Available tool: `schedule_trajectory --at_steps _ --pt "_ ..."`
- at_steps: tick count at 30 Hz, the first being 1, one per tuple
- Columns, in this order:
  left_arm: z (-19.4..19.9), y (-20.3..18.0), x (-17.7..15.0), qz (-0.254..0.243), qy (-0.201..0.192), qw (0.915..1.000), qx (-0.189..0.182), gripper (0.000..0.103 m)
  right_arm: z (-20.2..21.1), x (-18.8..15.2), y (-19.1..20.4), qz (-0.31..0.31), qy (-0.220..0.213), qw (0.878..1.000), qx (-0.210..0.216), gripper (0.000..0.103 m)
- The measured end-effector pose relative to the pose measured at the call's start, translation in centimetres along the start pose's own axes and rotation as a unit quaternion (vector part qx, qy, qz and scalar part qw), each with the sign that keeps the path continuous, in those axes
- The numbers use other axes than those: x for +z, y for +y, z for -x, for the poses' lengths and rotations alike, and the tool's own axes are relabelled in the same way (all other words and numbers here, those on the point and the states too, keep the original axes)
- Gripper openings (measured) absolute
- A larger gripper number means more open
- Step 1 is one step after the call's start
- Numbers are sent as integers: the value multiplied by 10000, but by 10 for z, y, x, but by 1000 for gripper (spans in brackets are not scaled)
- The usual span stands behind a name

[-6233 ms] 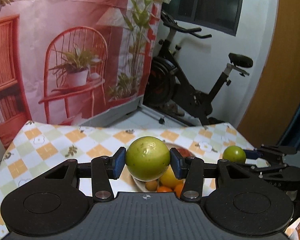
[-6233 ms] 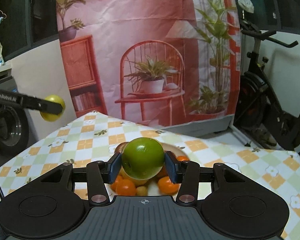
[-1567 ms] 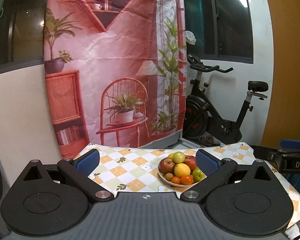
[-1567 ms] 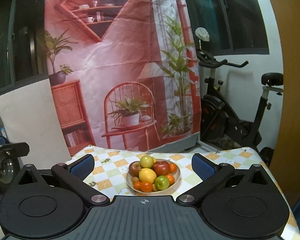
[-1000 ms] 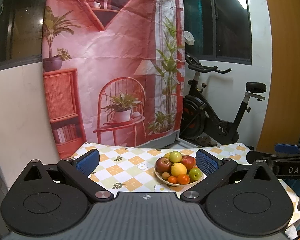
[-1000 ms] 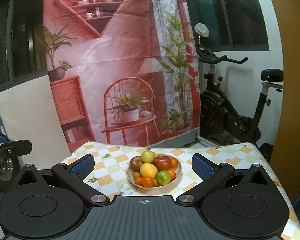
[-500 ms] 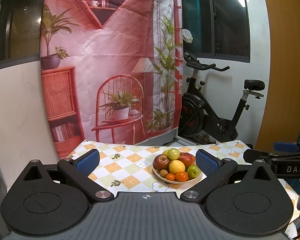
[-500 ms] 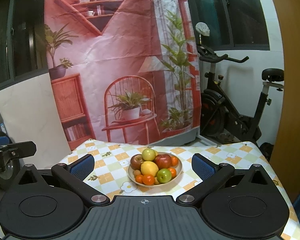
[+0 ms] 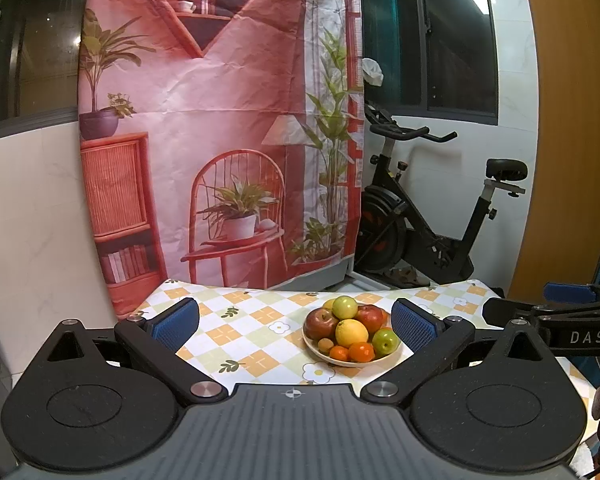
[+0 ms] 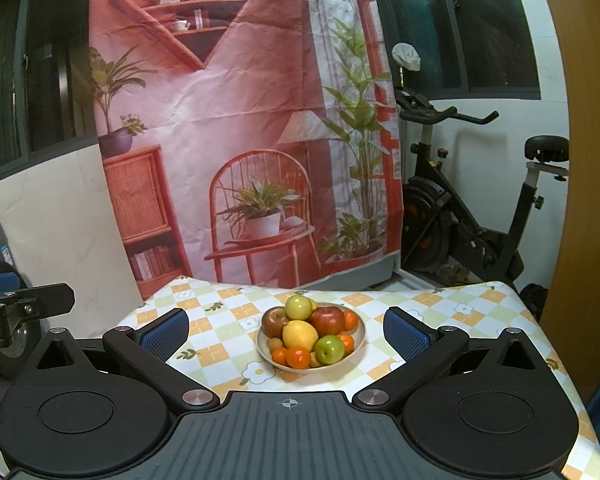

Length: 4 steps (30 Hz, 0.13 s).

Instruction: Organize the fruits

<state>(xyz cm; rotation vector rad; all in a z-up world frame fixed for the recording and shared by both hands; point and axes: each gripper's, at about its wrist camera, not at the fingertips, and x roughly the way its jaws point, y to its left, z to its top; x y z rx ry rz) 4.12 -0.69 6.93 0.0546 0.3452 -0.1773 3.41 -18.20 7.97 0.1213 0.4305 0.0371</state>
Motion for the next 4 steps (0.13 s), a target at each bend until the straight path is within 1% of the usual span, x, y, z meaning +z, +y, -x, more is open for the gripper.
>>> schedule_trajectory --at_steps 4 --pt "0 0 0 7 9 10000 4 103 0 1 0 -6 1 10000 -6 103"
